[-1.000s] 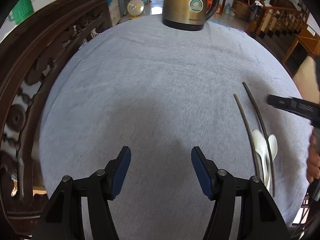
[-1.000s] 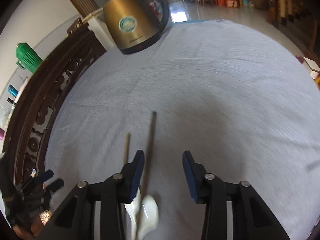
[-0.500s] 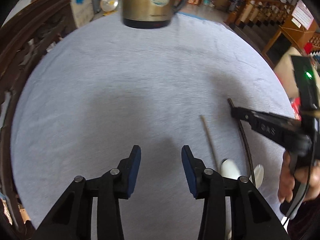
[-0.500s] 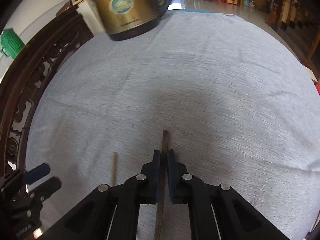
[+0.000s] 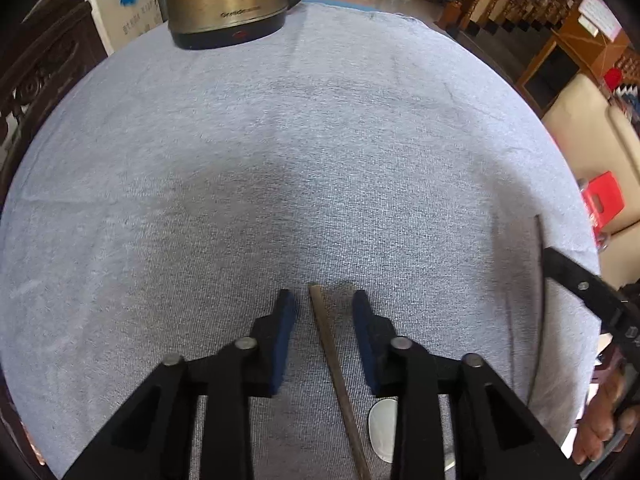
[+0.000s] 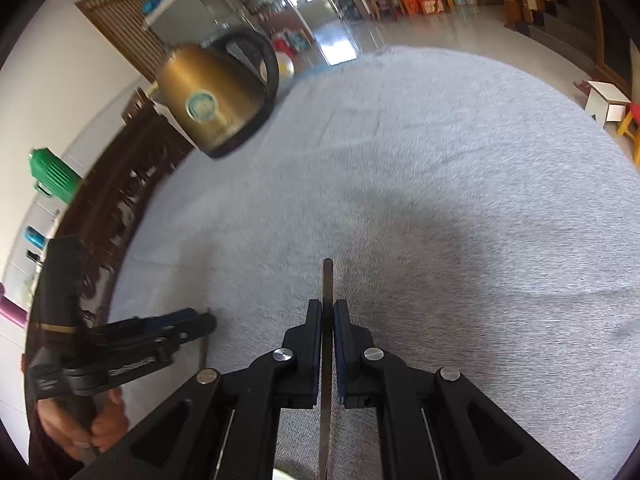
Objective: Organize utensils
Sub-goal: 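Close the right tool on a dark chopstick while the left tool grasps another chopstick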
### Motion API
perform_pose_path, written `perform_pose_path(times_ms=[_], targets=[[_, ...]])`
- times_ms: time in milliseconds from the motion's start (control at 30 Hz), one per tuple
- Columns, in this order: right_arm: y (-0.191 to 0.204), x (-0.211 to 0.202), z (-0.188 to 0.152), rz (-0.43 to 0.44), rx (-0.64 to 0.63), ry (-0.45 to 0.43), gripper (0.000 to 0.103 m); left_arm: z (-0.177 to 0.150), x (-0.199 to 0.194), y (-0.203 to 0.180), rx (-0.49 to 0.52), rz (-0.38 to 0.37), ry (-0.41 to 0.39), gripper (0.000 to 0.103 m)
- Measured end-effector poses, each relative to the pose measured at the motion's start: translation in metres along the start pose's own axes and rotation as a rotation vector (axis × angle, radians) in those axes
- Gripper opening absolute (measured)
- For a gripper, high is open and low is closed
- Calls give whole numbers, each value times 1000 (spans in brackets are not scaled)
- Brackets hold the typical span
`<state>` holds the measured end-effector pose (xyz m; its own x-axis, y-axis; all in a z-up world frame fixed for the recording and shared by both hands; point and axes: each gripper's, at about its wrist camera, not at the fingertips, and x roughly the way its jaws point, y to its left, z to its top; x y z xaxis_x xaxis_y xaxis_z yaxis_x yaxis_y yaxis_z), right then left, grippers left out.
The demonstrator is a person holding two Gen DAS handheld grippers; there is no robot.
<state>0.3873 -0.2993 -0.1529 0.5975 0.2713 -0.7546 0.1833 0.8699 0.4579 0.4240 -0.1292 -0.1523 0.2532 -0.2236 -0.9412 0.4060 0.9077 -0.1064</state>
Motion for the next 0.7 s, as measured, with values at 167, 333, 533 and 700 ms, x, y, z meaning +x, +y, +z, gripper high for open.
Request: perform_pose_path(times_ms=[167,333,533,700], targets=[[-1,-19,-3,32,8,-47,7,0,3,-4,0,-28,-5,7],[-2,-47,-12,44,5,-89,7,-6,-14,5,-14,-42,-59,5],[4,-89,-26,28,-23,-173,6,-22,-73,24,-33,-48,-185,5],[8,-128,-44,29,-6,-262,6,-40,-132,44,-54,-33,-315,5]])
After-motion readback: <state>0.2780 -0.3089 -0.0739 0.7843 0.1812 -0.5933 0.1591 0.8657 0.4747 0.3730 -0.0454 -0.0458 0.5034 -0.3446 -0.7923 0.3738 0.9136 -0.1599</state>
